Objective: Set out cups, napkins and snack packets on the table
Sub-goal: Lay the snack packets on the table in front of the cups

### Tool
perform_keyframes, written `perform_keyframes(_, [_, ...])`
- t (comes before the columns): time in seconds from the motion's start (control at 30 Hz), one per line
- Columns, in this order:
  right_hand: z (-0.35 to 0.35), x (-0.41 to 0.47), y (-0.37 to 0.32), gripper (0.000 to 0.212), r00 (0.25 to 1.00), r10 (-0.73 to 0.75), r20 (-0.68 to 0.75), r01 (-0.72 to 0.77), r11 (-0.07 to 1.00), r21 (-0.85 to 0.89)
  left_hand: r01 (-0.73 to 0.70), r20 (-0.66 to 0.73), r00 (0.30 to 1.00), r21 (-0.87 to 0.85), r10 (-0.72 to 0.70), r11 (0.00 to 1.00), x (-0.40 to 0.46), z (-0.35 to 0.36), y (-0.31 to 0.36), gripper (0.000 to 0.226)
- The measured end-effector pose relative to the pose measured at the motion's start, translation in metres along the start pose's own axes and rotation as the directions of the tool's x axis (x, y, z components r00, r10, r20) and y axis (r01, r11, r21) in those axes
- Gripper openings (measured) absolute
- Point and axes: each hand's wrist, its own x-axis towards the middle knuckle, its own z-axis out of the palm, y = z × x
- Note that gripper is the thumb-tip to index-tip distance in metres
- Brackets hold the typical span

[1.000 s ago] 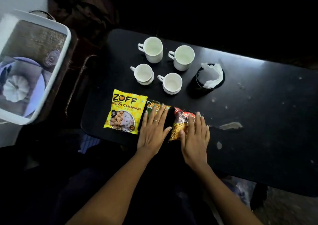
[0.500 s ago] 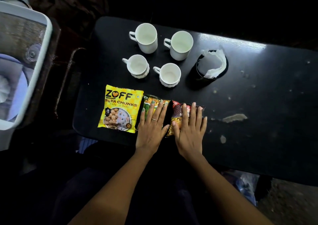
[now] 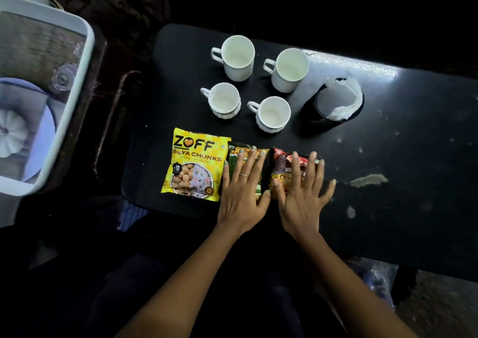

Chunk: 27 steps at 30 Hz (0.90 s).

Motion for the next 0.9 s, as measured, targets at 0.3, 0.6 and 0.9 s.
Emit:
perform_keyframes(0.3, [0.011,-0.016,-0.056,0.064,0.990,-0.114,-0.086,0.108,0.992,-0.070,0.134,-0.147,0.981,0.072,-0.123,0.988,-0.011,-0.033,-0.064,0.060])
perform_keyframes(0.6, [0.030,-0.010,-0.079,0.073,0.998,0.055,0.041,-0.053,0.997,-0.063,0.137,0.014,0.990,0.227,-0.143,0.964,-0.003,-0.032,-0.116,0.080])
perform_keyframes(0.9, [0.007,-0.003,-0.097,0.074,0.988,0.142,-0.066,-0.133,0.984,0.121,0.135,-0.120,0.985,0.060,-0.127,0.989,0.005,-0.053,-0.112,0.076])
